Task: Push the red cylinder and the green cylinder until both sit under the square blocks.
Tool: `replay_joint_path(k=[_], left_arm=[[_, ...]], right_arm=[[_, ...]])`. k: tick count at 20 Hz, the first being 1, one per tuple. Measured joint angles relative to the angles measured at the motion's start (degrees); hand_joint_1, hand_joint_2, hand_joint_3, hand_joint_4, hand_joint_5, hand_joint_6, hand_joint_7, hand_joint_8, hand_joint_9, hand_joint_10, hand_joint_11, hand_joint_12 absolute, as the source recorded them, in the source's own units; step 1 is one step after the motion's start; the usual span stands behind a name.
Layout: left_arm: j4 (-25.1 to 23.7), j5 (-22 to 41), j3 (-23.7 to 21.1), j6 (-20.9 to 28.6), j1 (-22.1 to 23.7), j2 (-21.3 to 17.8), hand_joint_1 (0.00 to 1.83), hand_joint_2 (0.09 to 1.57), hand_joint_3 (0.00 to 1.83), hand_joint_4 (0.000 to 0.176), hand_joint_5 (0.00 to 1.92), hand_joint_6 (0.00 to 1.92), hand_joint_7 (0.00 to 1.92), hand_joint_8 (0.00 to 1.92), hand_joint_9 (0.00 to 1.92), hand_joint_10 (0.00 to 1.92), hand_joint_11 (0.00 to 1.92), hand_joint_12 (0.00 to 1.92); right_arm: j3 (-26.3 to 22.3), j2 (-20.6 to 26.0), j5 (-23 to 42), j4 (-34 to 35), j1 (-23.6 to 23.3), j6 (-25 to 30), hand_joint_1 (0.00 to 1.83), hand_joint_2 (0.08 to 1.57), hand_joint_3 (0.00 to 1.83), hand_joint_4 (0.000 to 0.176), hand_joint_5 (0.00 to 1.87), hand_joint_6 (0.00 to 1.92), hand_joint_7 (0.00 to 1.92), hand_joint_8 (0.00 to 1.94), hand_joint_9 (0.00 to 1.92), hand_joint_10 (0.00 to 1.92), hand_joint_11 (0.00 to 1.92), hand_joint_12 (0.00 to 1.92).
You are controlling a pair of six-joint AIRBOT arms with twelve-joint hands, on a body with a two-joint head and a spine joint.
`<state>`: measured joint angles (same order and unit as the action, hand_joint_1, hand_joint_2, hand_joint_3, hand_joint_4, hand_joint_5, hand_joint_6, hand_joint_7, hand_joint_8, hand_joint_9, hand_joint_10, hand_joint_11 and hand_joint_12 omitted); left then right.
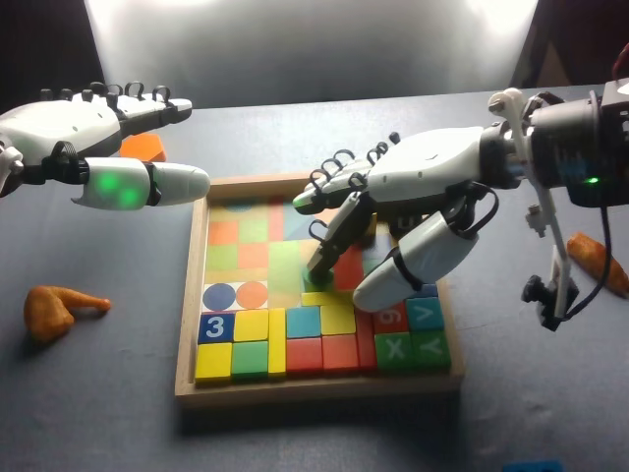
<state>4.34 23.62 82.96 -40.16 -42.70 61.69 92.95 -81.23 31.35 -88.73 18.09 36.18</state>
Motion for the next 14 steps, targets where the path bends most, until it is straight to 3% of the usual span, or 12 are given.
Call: replay_joint_path(k=[2,3,6,8,10,11,13,14], left_arm=[[0.13,0.02,0.0,0.0,-0.04,0.0,0.0,1.1,0.01,0.106,0.07,0.0,0.04,0.0,0.08,0.0,0.0,0.5],[0.13,0.0,0.02,0.0,-0.04,0.0,0.0,1.11,0.01,0.097,0.07,0.0,0.04,0.0,0.08,0.0,0.0,0.5],[0.15,0.11,0.02,0.0,-0.22,0.0,0.0,1.1,0.0,0.108,0.07,0.0,0.04,0.0,0.08,0.01,0.0,0.49],[0.15,0.02,0.0,0.0,-0.28,0.0,0.0,1.09,0.0,0.11,0.07,0.0,0.04,0.0,0.1,0.01,0.0,0.54],[0.55,0.02,0.0,0.0,-0.35,-0.02,0.0,1.1,0.0,0.097,0.07,0.0,0.04,0.0,0.09,0.0,0.0,0.55],[0.59,0.02,0.0,0.0,-0.35,-0.02,0.0,1.09,0.0,0.105,0.07,0.0,0.04,0.0,0.08,0.0,0.0,0.5],[0.63,0.02,0.0,0.0,-0.39,-0.02,0.0,1.1,0.0,0.114,0.07,0.0,0.04,0.0,0.07,0.0,0.0,0.48],[0.74,0.17,0.0,-0.02,-0.52,-0.02,0.0,1.09,0.0,0.108,0.07,0.0,0.04,0.0,0.07,0.0,0.0,0.48]], right_arm=[[-0.2,0.57,0.09,-0.48,0.0,0.55,0.36,1.08,0.0,0.132,0.71,0.0,0.06,0.0,0.0,0.0,0.0,0.16],[-0.35,0.81,0.09,-0.68,0.0,0.85,0.36,1.07,0.0,0.133,0.71,0.0,0.07,0.0,0.0,0.0,0.0,0.17],[-1.2,1.88,0.04,-1.55,0.0,1.4,0.37,1.08,0.0,0.123,0.72,0.0,0.05,0.0,0.0,0.0,0.0,0.17],[-1.46,2.19,0.0,-1.79,0.0,1.57,0.36,1.08,0.0,0.128,0.72,0.0,0.05,0.0,0.0,0.0,0.0,0.17],[-1.62,2.54,0.09,-2.05,0.0,2.19,0.37,1.07,0.0,0.121,0.73,0.0,0.06,0.0,0.0,0.0,0.0,0.21],[-1.84,2.82,0.09,-2.21,0.02,2.21,0.37,1.07,0.0,0.124,0.73,0.0,0.06,0.0,0.0,0.0,0.0,0.23],[-2.21,3.43,0.13,-2.43,0.02,2.62,0.41,1.07,0.0,0.104,0.76,0.01,0.08,0.01,0.0,0.0,0.0,0.27],[-2.27,3.72,0.17,-2.51,0.04,2.8,0.41,1.08,0.0,0.101,0.76,0.0,0.09,0.0,0.0,0.0,0.0,0.29]])
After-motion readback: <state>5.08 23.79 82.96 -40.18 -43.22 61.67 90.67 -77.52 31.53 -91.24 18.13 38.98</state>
